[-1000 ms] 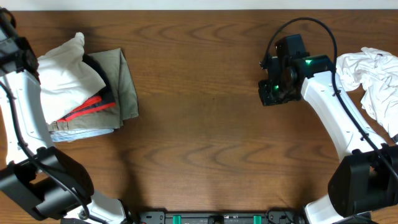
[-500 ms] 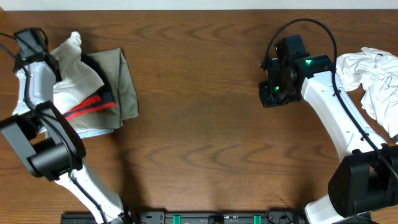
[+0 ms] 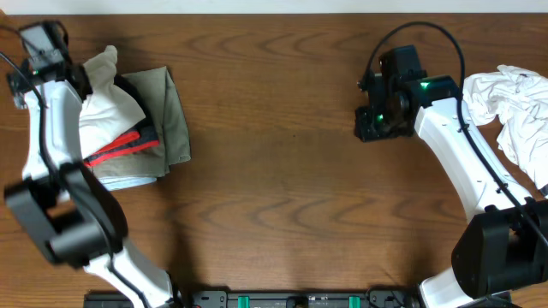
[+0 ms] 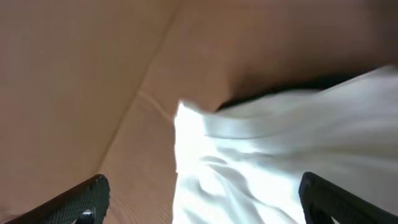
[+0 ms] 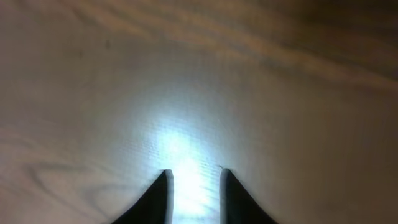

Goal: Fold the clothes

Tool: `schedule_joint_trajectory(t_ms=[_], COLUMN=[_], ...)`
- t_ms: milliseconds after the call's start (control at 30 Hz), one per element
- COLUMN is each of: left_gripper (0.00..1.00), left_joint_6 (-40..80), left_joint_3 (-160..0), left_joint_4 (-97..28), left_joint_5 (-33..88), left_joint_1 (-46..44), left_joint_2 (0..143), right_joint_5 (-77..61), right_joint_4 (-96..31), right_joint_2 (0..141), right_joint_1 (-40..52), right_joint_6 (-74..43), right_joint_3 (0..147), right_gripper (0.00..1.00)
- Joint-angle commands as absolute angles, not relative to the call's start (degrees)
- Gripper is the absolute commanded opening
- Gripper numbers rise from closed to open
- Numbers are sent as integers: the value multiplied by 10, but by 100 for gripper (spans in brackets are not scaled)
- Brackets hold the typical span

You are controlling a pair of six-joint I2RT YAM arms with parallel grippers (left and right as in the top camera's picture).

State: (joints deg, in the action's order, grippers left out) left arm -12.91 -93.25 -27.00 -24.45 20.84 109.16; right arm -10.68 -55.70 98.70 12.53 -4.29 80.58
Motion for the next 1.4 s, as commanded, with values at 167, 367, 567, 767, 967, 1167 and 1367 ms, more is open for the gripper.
schedule_joint_trajectory(t_ms=[167, 367, 567, 767, 967, 1167, 1367], left_gripper=[98, 98, 98, 98, 98, 98, 98], left_joint_6=[-24, -22, -24, -25, -5, 8, 8], left_joint_3=[-943, -943, -940, -861, -667, -516, -500], left_joint_4=[-355, -403, -486, -471, -382, -325, -459], left_joint_5=[0, 159, 173, 173, 173, 173, 173], left_joint_1=[152, 131, 134, 134, 133, 133, 133], left_joint_2=[938, 930, 885, 761, 561, 405, 359], right_joint_5=[-85, -51, -53, 3, 2, 26, 26], right_joint_4=[-412, -345, -404, -447, -411, -403, -498], right_joint_2=[978, 975, 903, 767, 601, 461, 411], right_joint_1=[111, 86, 51, 51, 61, 59, 59], right_joint_6=[-42, -25, -18, -18, -17, -17, -17], right_joint_3=[810, 810, 809, 779, 646, 527, 497], right_gripper=[99, 99, 99, 99, 99, 99, 99])
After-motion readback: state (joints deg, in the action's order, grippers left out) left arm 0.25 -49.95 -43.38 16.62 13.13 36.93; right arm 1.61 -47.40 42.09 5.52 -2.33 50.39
